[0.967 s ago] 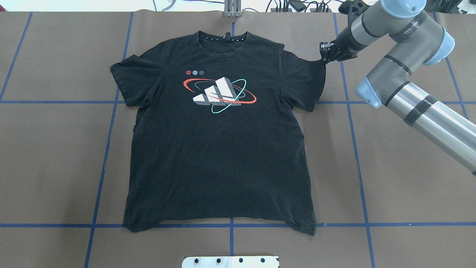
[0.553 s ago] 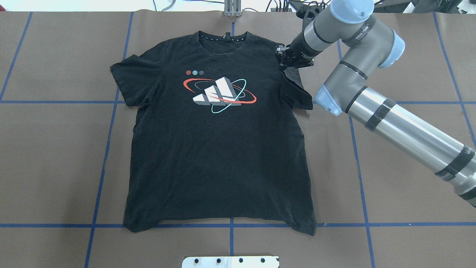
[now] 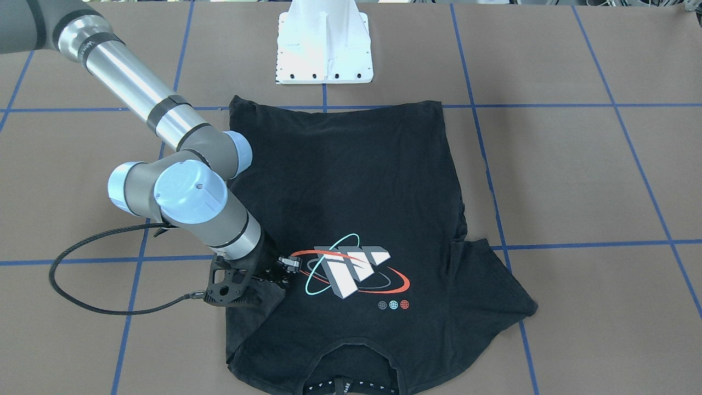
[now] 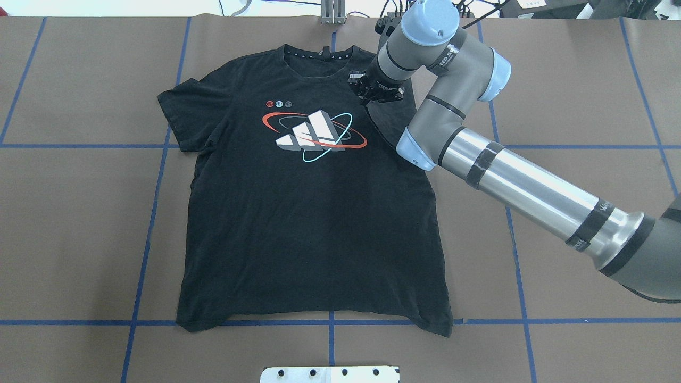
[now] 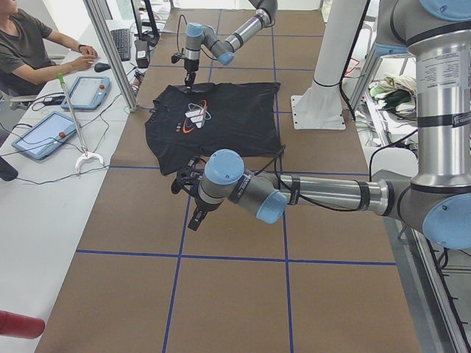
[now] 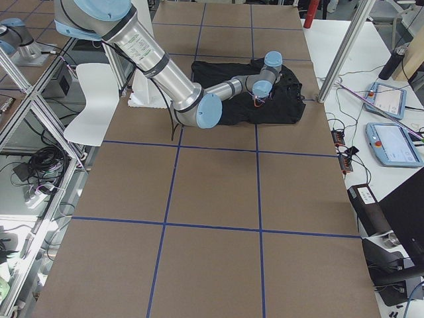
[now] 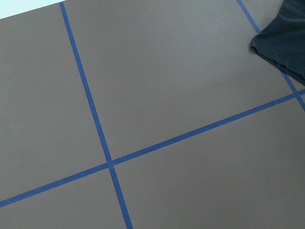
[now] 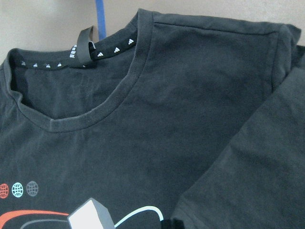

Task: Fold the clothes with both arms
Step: 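Grasp the sleeve with the right gripper and fold it over the shirt body, then move the left gripper to the sleeve nearest it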

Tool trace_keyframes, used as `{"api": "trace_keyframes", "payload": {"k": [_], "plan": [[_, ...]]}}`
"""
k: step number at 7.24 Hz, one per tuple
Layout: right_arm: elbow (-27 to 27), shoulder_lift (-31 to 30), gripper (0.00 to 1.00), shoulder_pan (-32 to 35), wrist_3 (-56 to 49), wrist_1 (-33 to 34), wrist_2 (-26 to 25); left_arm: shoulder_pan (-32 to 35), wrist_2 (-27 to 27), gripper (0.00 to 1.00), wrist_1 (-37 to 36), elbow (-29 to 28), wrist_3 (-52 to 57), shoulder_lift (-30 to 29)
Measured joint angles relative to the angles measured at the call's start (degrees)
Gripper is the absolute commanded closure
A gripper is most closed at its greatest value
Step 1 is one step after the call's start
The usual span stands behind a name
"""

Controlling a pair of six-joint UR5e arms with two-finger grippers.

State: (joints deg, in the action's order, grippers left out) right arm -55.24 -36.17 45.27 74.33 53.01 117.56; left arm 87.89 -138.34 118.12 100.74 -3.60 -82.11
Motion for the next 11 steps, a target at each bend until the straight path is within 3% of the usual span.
{"api": "trace_keyframes", "payload": {"k": [1, 4, 6, 8, 10, 11], "plan": [[2.24, 1.64, 0.01, -0.16, 0.07, 0.0, -0.36, 0.0, -0.04, 0.0, 0.0, -0.29, -0.05, -0.09], [5.54, 3.77, 0.0, -0.19, 0.24, -0.14, -0.62, -1.21, -1.43, 0.0, 2.05, -3.26, -3.14, -3.41], [4.34, 3.88, 0.0, -0.29, 1.48, -0.3, 0.1, -6.98, -1.39, 0.01, 2.56, -6.38, -8.95, -10.03], [-3.99, -2.14, 0.0, -0.43, 2.37, -0.13, 1.35, -14.0, -0.92, 0.06, 2.7, -16.68, -11.35, -21.91], [-18.59, -14.13, 0.0, -0.54, 2.49, 0.11, 1.76, -19.21, 1.0, 0.07, 5.3, -30.73, -12.43, -34.23], [-23.03, -17.92, 0.0, -0.56, 2.51, 0.16, 1.83, -20.67, 1.52, 0.08, 9.23, -37.37, -14.63, -37.98]]}}
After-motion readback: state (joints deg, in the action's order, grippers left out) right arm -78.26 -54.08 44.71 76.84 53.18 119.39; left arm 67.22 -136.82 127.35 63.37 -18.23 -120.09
